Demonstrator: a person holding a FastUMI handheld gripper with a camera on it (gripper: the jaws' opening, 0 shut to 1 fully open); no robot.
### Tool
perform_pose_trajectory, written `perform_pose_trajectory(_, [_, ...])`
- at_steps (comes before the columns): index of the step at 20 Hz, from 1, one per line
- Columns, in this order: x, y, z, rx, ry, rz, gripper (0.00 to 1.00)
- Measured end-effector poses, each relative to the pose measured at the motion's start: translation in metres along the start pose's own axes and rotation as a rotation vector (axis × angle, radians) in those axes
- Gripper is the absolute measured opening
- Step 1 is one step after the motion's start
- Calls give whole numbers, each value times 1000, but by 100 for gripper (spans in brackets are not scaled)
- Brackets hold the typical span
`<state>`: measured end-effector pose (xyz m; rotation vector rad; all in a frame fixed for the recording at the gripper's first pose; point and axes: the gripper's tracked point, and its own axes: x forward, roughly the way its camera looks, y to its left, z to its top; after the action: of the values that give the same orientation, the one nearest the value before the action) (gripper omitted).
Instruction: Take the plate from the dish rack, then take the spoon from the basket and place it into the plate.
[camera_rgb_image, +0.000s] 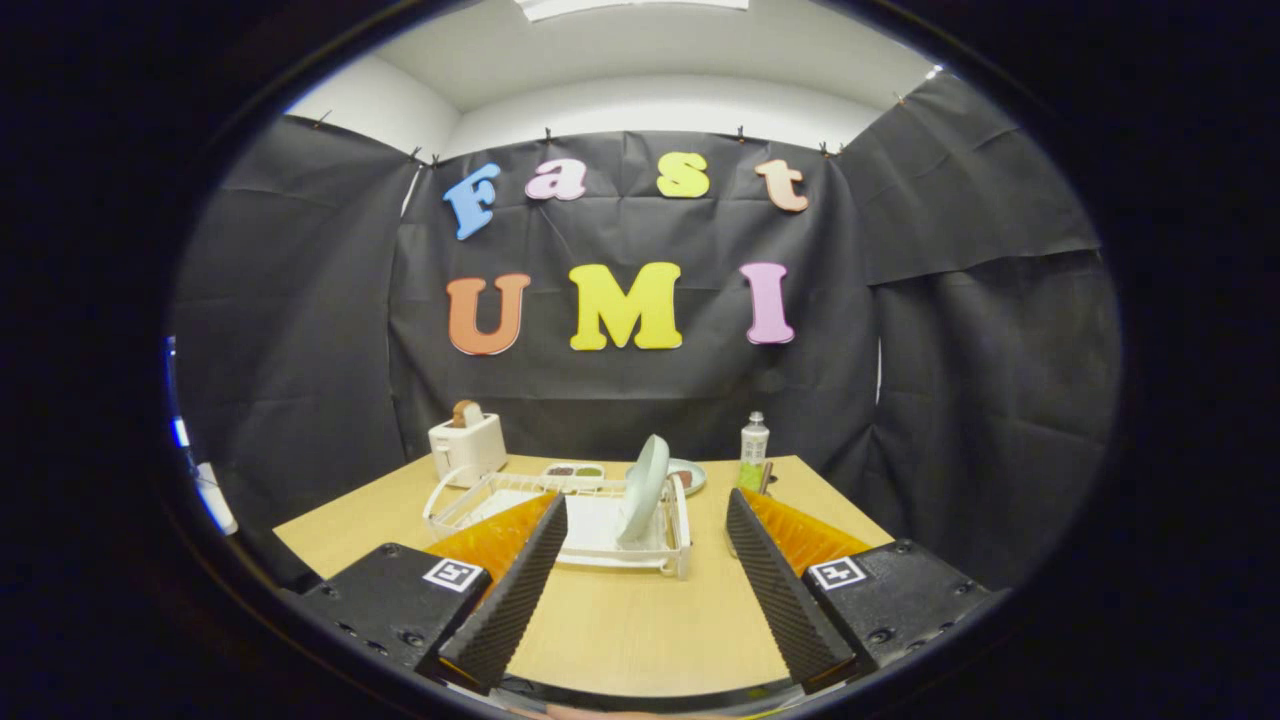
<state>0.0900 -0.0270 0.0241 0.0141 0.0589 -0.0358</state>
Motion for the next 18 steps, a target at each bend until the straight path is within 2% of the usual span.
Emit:
perform_pose_trajectory(3, [35, -10, 26, -7, -8, -12, 100])
perform_pose_trajectory(8, [109, -24, 64, -55, -7, -90, 100])
perform_pose_trajectory(11, [156, -14, 64, -87, 79, -79, 100])
perform_pose_trajectory(14, [203, -9, 50, -98, 222, -75, 100])
perform_pose_trajectory(16, [231, -9, 44, -129, 316, -85, 98])
perform_pose_trajectory(18, [252, -18, 41, -135, 397, -130, 95])
